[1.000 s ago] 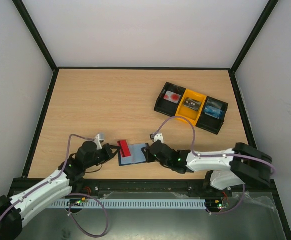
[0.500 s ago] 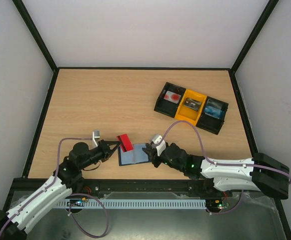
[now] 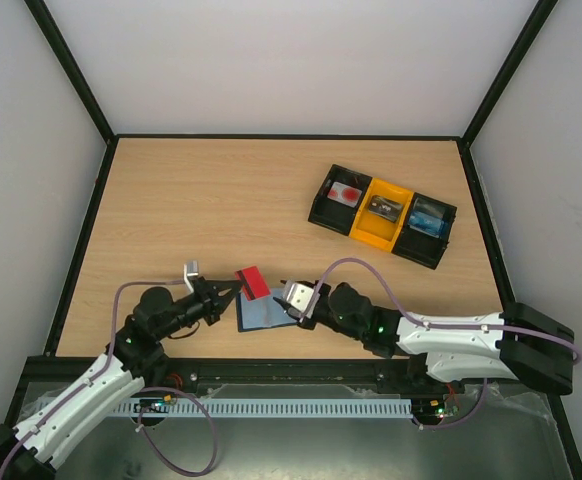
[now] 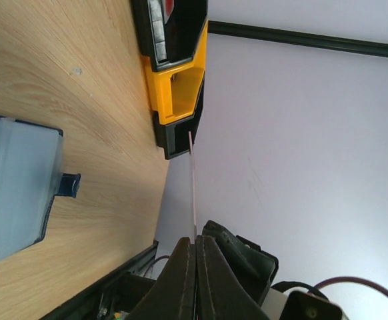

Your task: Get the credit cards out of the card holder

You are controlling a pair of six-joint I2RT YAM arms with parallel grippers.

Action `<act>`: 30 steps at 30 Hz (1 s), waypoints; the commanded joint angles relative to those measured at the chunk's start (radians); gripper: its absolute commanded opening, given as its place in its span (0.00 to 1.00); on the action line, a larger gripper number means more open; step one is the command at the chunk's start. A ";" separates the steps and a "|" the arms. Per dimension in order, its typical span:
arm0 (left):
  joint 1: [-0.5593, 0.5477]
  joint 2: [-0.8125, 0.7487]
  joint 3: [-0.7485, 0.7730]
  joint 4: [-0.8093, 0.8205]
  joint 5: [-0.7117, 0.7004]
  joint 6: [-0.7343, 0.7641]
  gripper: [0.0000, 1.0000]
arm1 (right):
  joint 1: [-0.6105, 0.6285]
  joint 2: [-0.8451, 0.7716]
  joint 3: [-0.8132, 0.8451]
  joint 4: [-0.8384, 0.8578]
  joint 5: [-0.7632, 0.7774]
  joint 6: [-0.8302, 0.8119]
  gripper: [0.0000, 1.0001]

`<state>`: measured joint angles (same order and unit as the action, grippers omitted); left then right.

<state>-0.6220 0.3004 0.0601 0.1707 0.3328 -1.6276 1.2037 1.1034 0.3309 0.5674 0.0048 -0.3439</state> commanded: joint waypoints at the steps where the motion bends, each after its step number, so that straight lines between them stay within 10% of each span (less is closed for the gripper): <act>1: 0.008 -0.009 -0.043 0.086 0.045 -0.099 0.03 | 0.035 0.036 0.043 0.048 0.042 -0.217 0.38; 30: 0.011 -0.003 -0.085 0.119 0.073 -0.201 0.03 | 0.158 0.141 0.082 0.147 0.243 -0.506 0.16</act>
<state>-0.6167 0.2996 0.0105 0.2787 0.3859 -1.8103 1.3460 1.2343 0.3862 0.6563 0.2031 -0.8162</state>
